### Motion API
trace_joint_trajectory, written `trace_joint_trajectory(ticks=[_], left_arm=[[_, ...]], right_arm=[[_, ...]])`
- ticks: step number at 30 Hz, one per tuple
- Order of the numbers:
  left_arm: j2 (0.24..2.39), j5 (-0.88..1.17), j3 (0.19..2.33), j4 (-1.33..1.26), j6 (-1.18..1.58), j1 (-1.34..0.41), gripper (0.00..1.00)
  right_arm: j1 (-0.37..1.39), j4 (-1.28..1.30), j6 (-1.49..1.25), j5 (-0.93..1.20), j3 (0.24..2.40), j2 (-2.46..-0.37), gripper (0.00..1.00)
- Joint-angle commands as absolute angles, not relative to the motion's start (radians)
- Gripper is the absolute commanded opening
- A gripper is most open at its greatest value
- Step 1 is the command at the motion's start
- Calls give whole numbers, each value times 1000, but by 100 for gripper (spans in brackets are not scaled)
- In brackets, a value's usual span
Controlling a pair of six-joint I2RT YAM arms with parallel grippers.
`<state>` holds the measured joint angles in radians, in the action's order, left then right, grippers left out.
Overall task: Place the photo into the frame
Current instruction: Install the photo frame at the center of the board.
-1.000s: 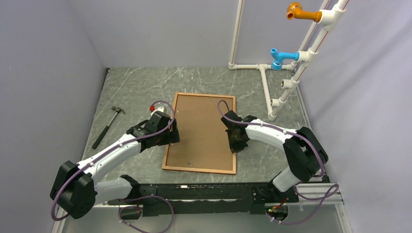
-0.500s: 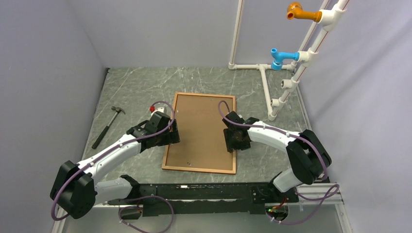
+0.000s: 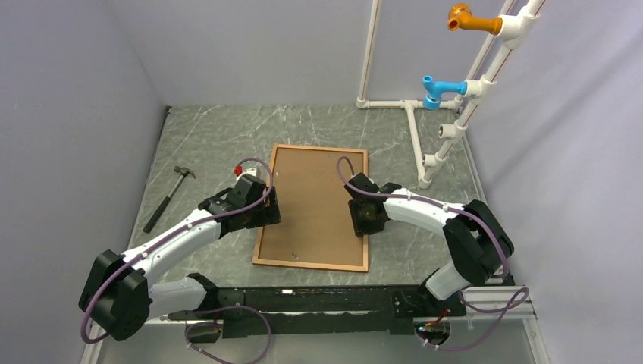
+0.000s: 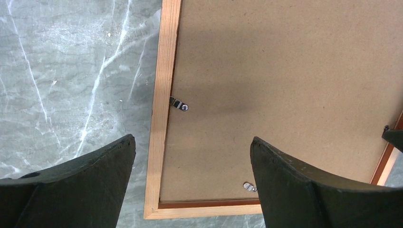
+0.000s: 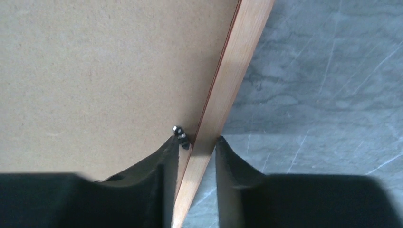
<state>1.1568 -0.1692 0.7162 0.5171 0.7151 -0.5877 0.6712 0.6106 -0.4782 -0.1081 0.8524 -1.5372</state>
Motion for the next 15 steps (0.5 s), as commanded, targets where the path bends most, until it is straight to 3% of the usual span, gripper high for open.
trace_joint_trajectory(ticks=[1,3,5,15], left_arm=[[1151,-162,718,499,696,-583,93],[1149,-159,716,496,696,-582,93],[1148,-155,715,493,695,-583,93],[1141,-158,713,497,692,-583,93]], right_arm=[[667,558,-492,-209,827,-1611,22],[667,558,-503,-224,826,-1610,7],[667,557,-513,-237,824,-1604,0],[672,555,-492,-288,818,-1557,0]])
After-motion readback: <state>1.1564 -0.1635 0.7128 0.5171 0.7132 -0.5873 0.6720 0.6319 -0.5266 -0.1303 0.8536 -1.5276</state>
